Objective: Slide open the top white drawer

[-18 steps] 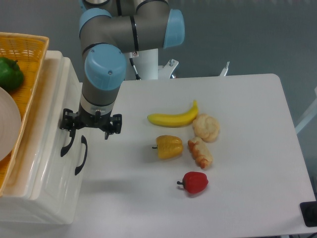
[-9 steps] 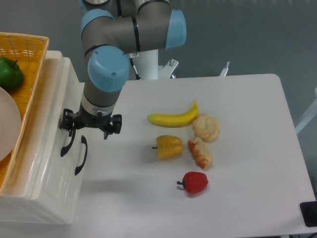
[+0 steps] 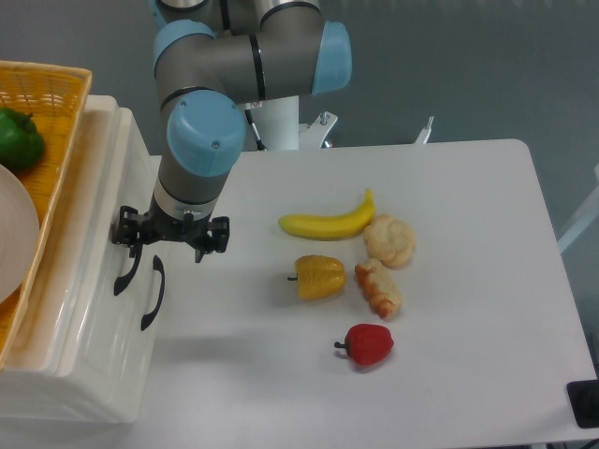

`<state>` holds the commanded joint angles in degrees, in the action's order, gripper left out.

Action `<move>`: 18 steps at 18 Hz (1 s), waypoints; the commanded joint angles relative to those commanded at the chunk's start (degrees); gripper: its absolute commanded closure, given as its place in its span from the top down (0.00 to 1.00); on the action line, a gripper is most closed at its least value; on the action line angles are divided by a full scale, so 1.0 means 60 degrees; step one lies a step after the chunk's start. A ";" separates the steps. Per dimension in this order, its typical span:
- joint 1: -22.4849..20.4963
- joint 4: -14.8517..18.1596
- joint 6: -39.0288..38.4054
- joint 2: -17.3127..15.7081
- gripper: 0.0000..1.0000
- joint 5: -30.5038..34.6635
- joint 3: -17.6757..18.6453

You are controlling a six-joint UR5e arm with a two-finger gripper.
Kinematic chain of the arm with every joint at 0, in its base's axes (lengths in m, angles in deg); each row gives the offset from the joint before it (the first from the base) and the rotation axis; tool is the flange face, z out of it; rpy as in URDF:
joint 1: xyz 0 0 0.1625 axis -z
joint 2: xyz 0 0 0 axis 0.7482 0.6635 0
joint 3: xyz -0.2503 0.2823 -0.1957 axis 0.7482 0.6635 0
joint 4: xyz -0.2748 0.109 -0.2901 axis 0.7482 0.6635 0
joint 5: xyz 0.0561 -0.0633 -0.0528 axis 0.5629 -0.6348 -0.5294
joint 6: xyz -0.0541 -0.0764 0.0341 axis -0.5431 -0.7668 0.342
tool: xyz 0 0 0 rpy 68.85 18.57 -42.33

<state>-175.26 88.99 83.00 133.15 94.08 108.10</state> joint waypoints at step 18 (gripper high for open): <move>-0.0073 -0.0058 0.0015 0.0059 1.00 0.0205 -0.0044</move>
<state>-175.70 88.63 83.09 133.50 95.32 107.84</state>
